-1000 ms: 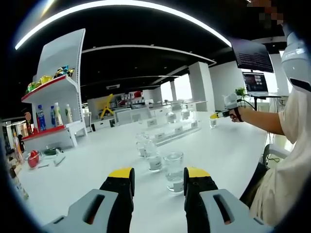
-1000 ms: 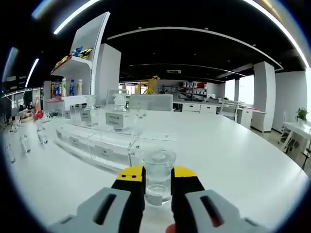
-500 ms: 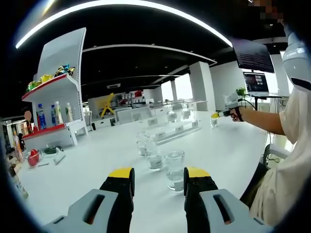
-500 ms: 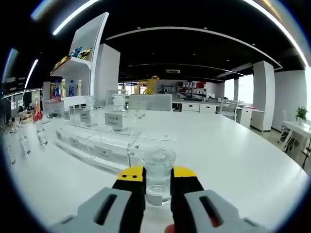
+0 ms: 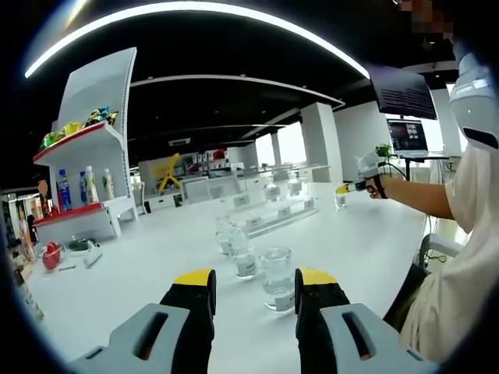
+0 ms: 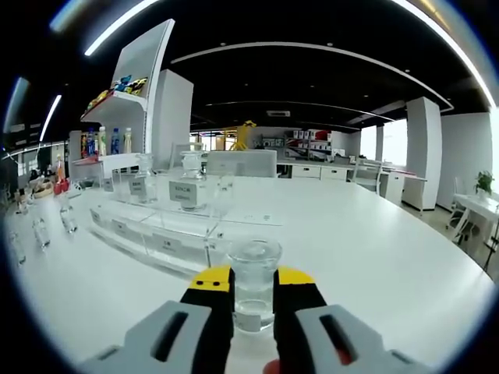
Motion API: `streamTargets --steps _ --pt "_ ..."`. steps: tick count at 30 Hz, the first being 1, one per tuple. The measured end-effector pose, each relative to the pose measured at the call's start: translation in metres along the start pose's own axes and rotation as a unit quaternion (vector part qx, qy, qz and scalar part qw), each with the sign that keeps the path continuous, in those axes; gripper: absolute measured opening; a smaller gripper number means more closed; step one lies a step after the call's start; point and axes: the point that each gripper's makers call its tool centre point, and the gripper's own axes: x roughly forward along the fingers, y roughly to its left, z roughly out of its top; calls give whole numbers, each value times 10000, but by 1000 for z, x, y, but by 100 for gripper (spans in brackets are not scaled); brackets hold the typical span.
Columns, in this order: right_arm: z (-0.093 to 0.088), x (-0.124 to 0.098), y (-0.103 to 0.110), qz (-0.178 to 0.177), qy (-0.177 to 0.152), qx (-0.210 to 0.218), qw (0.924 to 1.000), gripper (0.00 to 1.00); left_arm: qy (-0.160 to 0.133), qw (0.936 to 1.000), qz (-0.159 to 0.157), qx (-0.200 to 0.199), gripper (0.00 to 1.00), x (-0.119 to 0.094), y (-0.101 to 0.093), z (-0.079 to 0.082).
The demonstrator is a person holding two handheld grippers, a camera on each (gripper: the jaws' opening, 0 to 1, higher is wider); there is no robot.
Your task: Identify the label on the chemical reagent bottle, grasp the chemical reagent bottle, and place it in the designated position on the reagent rack
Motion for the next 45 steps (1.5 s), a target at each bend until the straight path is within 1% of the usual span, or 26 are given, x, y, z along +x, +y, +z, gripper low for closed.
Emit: streamTargets --steps 12,22,25,28,37,42,45 --pt "5 -5 0 17 -13 18 10000 18 -22 10000 -23 26 41 0 -1 3" --pt "16 -17 4 149 -91 44 9998 18 -66 9999 -52 69 41 -3 -3 7" --pt "22 -22 10 190 -139 -18 9997 18 -83 9999 -70 84 41 -3 -4 8" --pt "30 -25 11 274 -202 21 9994 18 -96 9999 -88 92 41 -4 -5 9" --pt "60 -39 20 471 -438 -14 9979 18 -101 9997 -145 146 40 -3 -11 11" --pt "66 -41 22 526 -484 10 9974 18 -106 9997 -158 169 40 -3 -12 12" --pt "68 -41 25 550 -475 -46 9973 18 -118 9996 -178 189 40 -3 -14 13"
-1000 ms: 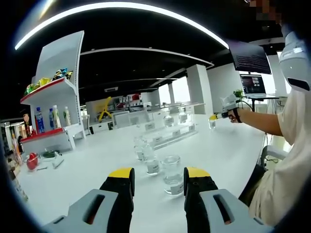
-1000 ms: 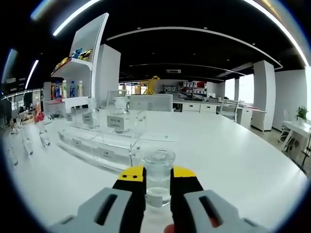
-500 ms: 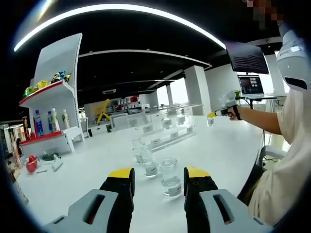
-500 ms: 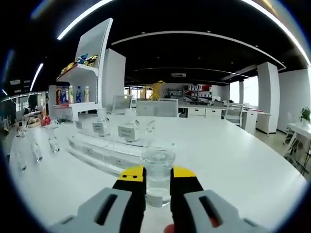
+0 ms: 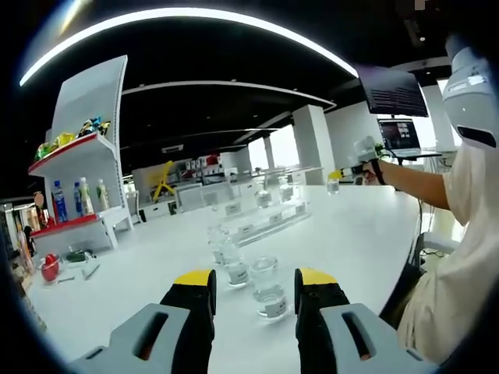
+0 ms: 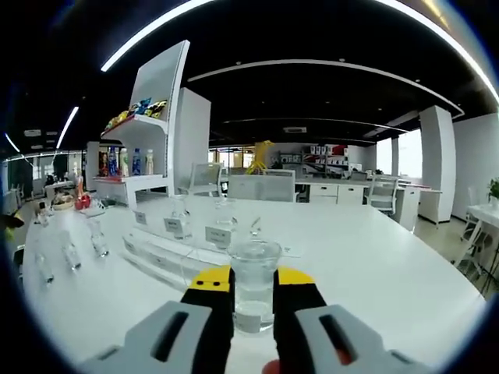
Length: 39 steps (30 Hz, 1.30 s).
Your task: Identify the label on the chemical reagent bottle, grasp the chemical reagent bottle, and place it in the designated position on the reagent rack
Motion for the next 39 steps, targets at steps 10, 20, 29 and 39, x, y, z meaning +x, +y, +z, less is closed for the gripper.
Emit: streamTargets --steps 10,20,29,39 --pt "27 -3 15 175 -162 -218 9995 18 -15 10000 20 -6 40 -2 2 0" --pt "54 1 28 353 -319 -380 9981 18 1 10000 8 2 40 -1 1 -1" --pt "75 7 40 472 -459 -489 9966 18 9 10000 39 -9 40 -2 3 -2" --pt "82 17 41 515 -494 -385 9967 18 26 10000 38 -23 40 -2 4 -3"
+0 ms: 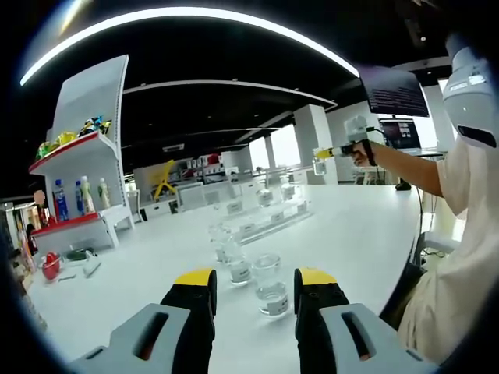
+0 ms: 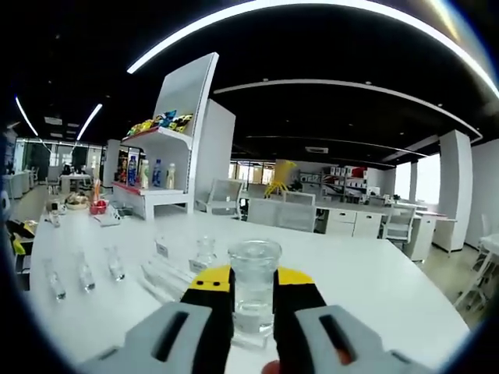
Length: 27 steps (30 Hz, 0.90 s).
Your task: Identify the label on the chemical reagent bottle, grasp the chemical reagent bottle, and place it in the designated position on the reagent rack
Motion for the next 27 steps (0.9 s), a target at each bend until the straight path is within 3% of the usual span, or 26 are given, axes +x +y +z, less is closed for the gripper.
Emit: streamTargets --steps 12,27 --pt "12 12 6 38 -70 -141 9999 18 12 10000 -26 16 40 2 -2 0" --pt "12 26 7 29 -52 -113 9999 18 15 10000 9 2 40 1 2 -1"
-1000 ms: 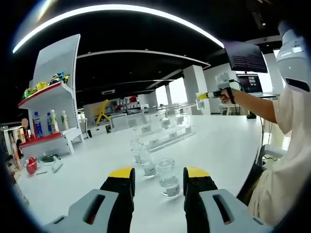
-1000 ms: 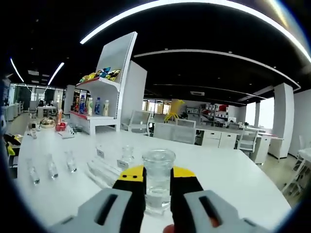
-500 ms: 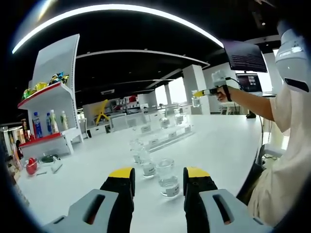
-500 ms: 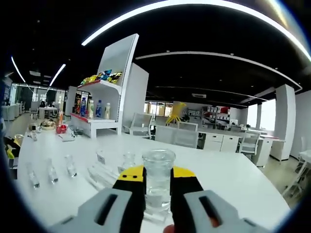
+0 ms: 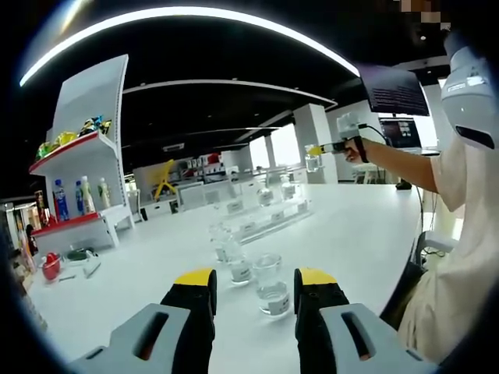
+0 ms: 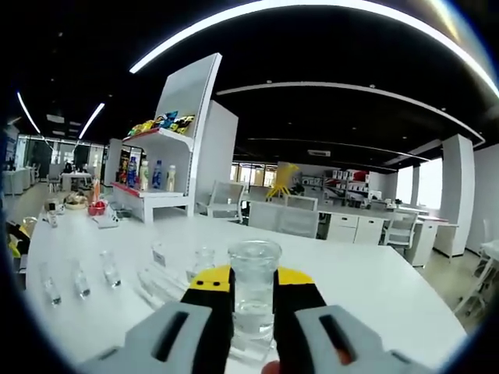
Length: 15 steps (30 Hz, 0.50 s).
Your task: Identify the label on the chemical reagent bottle, grasp the chemical reagent bottle, and place it in the designated position on the reagent rack
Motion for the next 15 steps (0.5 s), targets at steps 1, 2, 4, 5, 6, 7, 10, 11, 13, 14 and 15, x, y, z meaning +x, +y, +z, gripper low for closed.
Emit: streamTargets --steps 1,2,4,5,6,7,10,11,13,14,15 --pt "0 1 0 -4 2 6 10000 18 5 10000 1 -7 40 0 0 0" --pt "-1 3 0 -6 2 7 10000 18 21 10000 3 -5 40 1 0 -1" --pt "-3 6 -2 -11 13 30 10000 18 35 10000 -1 -3 40 2 0 -2" --pt "-4 8 -2 -11 19 39 10000 18 39 10000 -19 3 40 3 -1 -2" --pt "-4 9 -2 -5 26 50 10000 18 43 10000 -27 2 40 3 -1 -2" --pt "-5 10 -1 2 27 61 10000 18 47 10000 -30 7 40 3 -1 -2" --pt "-7 15 2 39 23 91 9999 18 60 10000 -33 2 40 4 -2 -2" --pt "-7 17 3 52 20 98 9999 18 69 10000 -31 4 40 4 -1 -3" --pt "-9 21 4 70 15 119 9999 18 79 10000 -30 3 40 5 -1 -3" --pt "-9 23 5 78 12 128 9999 18 81 10000 -28 2 40 5 -1 -3" --pt "-10 25 5 86 6 140 9999 18 82 10000 -26 1 40 5 -1 -4"
